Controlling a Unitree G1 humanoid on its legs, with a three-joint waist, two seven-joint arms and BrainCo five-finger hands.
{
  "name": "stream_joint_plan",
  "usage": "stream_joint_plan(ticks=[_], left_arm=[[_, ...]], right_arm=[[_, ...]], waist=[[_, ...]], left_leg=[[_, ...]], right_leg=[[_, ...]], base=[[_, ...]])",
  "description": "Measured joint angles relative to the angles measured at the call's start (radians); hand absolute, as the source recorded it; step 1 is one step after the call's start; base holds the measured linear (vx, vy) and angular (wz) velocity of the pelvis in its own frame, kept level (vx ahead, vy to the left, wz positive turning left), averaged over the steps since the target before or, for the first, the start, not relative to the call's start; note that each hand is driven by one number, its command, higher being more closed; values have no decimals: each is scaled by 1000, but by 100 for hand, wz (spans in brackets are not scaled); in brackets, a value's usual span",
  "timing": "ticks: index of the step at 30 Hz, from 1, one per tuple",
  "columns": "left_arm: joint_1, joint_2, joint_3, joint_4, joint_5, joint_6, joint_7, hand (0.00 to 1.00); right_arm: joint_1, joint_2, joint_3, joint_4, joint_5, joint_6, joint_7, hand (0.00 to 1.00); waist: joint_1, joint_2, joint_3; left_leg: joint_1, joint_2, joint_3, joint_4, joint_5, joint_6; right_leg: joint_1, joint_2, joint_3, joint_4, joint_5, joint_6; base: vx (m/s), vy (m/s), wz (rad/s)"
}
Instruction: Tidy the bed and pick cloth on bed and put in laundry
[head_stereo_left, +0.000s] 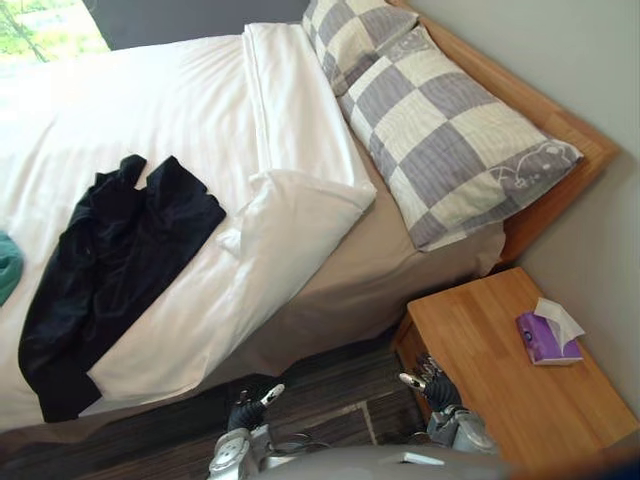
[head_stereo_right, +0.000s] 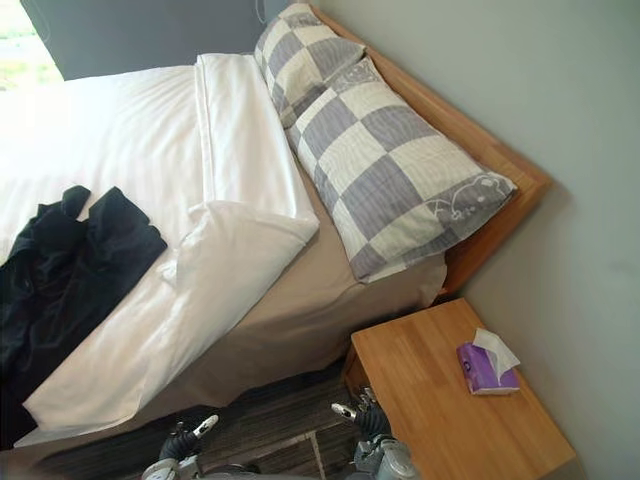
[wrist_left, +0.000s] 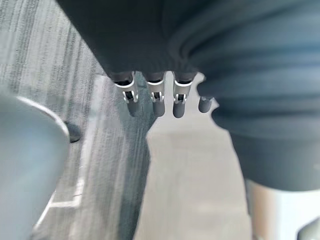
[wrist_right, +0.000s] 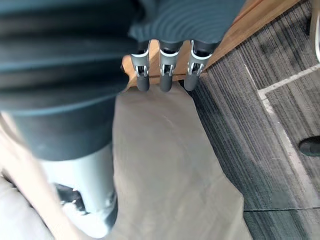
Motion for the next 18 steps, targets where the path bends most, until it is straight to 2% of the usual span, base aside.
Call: stream_joint_plan(ticks=[1, 2, 4, 7, 10, 12, 16, 18], left_arm=[[1, -7, 16, 1, 3, -4, -2, 0], [3, -24, 40, 1, 5, -4, -3, 0], [12, -40, 55, -12, 12, -6, -3, 0], [22, -32, 56, -26, 41, -10, -5, 0], [22, -32, 56, -28, 51, -24, -5, 0], [20, -30, 53, -24, 79, -24, -5, 0], [11, 6, -36, 20, 120, -23, -5, 0], [0, 19, -69, 37, 151, -21, -10, 0]], right_arm=[[12, -5, -5, -16, 1, 0, -9, 0], [21, -9, -15, -27, 1, 1, -15, 0], [28, -11, -14, -39, 0, 7, -19, 0], [46, -1, -15, -52, -1, 8, -19, 0], [62, -2, -28, -51, 1, 8, -19, 0], [61, -3, -60, -37, 10, 5, -21, 0], [62, -12, -97, 29, 31, -10, -50, 0], [69, -18, -107, 36, 55, -32, -63, 0]], waist=[[-2, 4, 7], [1, 21, 2], [12, 24, -2], [9, 5, -9], [20, -4, -15], [17, -7, -18], [-4, -1, -21], [-14, -2, -18]], left_leg=[[3, 24, 107, 10, -42, 40], [4, 46, 174, 20, -74, 45], [27, 11, 159, -32, -34, 38], [55, -37, 136, -151, 19, 24], [55, -38, 170, -165, 18, 20], [61, -33, 211, -172, 19, 14], [115, -73, 175, -274, 75, 20], [128, -91, 149, -297, 77, 32]], right_leg=[[20, 2, -33, -2, -2, 3], [26, 8, -48, 10, -9, 14], [23, -11, -49, 36, -14, 19], [19, -34, -53, 30, -16, 21], [24, -39, -55, 10, -11, 29], [24, -43, -54, 4, -6, 39], [46, -55, -65, 1, -1, 50], [39, -76, -81, 49, -3, 57]], base=[[-69, 80, 72], [-71, 68, 55], [-64, 77, 30], [-62, 69, 30], [-41, 30, 8], [-3, 3, -2], [53, 7, 14], [89, 17, 27]])
